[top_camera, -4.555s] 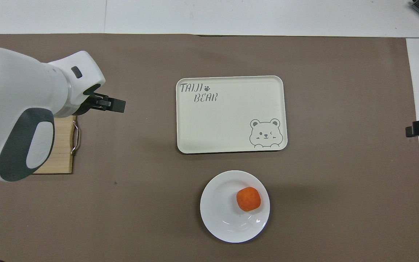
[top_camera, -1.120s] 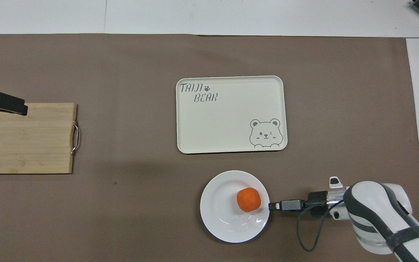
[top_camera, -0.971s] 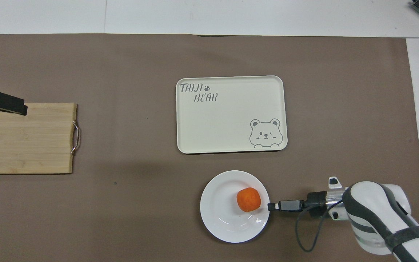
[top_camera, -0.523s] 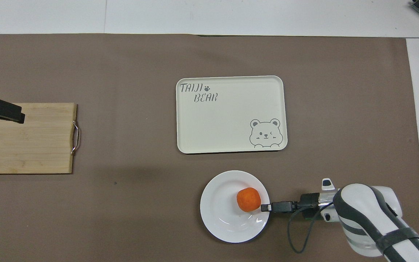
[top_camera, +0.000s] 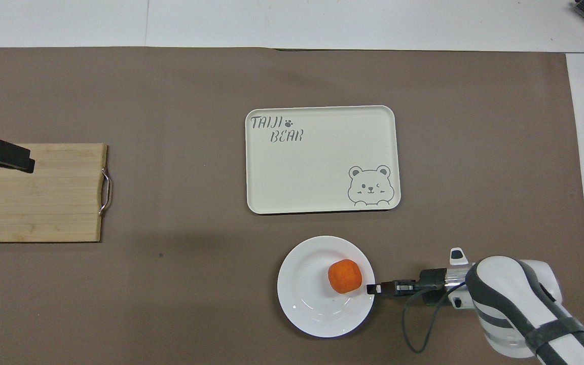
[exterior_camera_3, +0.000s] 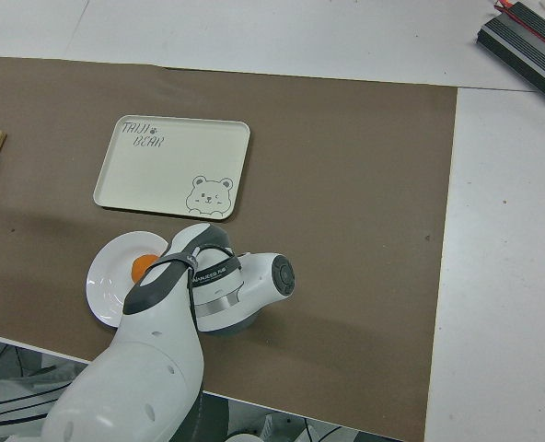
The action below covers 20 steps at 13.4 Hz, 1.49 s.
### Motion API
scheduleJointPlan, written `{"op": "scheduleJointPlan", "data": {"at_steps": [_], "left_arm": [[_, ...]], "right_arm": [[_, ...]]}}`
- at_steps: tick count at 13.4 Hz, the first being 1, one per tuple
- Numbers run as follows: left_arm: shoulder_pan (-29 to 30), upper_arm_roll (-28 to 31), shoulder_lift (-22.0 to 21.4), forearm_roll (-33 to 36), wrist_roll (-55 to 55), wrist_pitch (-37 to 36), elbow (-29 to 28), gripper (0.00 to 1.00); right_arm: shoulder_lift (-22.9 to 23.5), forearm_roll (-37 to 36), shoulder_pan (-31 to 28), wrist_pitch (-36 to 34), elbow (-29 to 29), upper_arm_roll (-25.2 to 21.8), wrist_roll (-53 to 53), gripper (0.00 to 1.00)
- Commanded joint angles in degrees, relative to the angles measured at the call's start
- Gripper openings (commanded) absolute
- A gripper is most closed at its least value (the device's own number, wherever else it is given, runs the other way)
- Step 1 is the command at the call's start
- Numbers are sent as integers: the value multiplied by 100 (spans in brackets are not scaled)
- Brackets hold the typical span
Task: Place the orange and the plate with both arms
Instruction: 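Close the right gripper on the white plate rim, then slide the plate with the right gripper onto the bear tray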
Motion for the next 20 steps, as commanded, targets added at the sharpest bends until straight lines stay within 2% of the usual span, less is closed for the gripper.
{"op": "scheduleJointPlan", "data": {"at_steps": [1,4,7,14,17,20], "left_arm": [[43,-33,-142,2,-22,-30,-125,100],[43,-33,-142,2,-22,-30,-125,100],[43,-33,-142,2,-22,-30,-125,100],[43,-33,-142,2,-22,-30,-125,100],[43,-33,-142,2,-22,-30,-125,100],[43,-33,-142,2,-22,-30,-125,100]], "right_arm": [[151,141,-263,-251,308,-15,-446,0],[168,114,-464,-594,685,-16,-315,0],[256,62,-535,-928,1369,-33,632,0],[1634,88,-667,-1096,3522,-24,1873,0],[2337,185,-562,-991,4349,-15,1970,0],[2953,420,-369,-640,4939,29,2041,0]]}}
